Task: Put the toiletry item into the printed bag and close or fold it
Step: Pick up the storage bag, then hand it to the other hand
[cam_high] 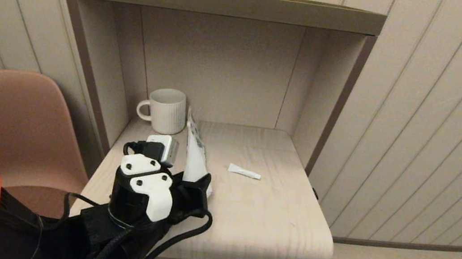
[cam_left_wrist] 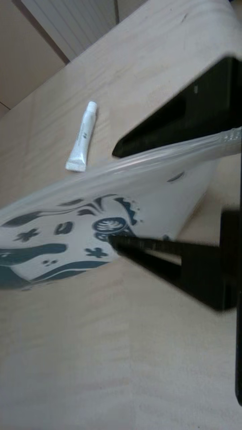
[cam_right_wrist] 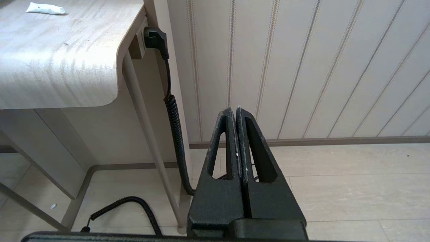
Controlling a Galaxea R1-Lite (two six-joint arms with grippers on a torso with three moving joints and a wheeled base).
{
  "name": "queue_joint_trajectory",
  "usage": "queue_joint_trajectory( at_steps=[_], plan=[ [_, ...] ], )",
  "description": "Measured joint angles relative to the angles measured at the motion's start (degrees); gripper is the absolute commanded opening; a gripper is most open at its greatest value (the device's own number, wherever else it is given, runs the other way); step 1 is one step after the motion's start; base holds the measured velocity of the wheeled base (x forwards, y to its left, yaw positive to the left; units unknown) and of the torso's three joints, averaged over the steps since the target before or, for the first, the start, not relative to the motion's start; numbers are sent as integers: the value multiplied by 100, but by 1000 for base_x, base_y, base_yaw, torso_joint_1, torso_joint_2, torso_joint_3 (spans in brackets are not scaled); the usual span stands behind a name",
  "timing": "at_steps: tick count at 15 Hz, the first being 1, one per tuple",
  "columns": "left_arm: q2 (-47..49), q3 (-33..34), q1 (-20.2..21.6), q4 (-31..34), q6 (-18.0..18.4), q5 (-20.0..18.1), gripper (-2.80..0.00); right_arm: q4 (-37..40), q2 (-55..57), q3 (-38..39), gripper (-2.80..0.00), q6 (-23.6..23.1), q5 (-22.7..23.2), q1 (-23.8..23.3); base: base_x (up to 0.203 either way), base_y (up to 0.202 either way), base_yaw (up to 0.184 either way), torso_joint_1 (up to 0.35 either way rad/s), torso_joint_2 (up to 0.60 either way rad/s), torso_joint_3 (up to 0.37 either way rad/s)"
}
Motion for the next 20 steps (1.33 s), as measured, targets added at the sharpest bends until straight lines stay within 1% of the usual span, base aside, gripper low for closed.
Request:
queue_joint_trajectory(
  at_steps=[5,7,8,10,12,13,14,15,16,17,19,20],
  plan=[
    [-28,74,-2,-72,38,-1,-280,0,0,0,-280,-2,0,0,0,0,0,0,0,0],
    [-140,136,-13,-66,196,-1,-280,0,0,0,-280,-3,0,0,0,0,0,0,0,0],
    [-268,189,-31,-65,361,-9,-280,0,0,0,-280,-3,0,0,0,0,0,0,0,0],
    [-729,329,-115,13,822,-83,-280,0,0,0,-280,-3,0,0,0,0,0,0,0,0],
    [-1442,436,-224,338,1465,-305,-280,0,-1,0,-280,-5,0,0,0,0,0,0,0,0],
    [-1874,445,-278,663,1784,-446,-280,0,0,0,-280,-5,0,0,0,0,0,0,0,0],
    [-2351,391,-326,1189,2083,-636,-280,0,0,0,-280,-4,0,0,0,0,0,0,0,0],
    [-2801,252,-356,1829,2294,-884,-280,0,0,0,-280,-5,1,0,0,0,0,0,0,0],
    [-3263,57,-379,2636,2442,-1223,-280,0,-1,0,-280,-2,0,0,0,0,0,0,0,0],
    [-3674,-176,-398,3490,2548,-1657,-280,0,0,0,-280,-5,2,0,0,0,0,0,0,0],
    [-4234,-473,-413,4957,2688,-2677,-280,0,-1,0,-280,-5,0,0,0,0,0,0,0,0],
    [-4371,-501,-423,5443,2714,-3079,-280,2,0,0,-280,-5,0,0,0,0,0,0,0,0]
  ],
)
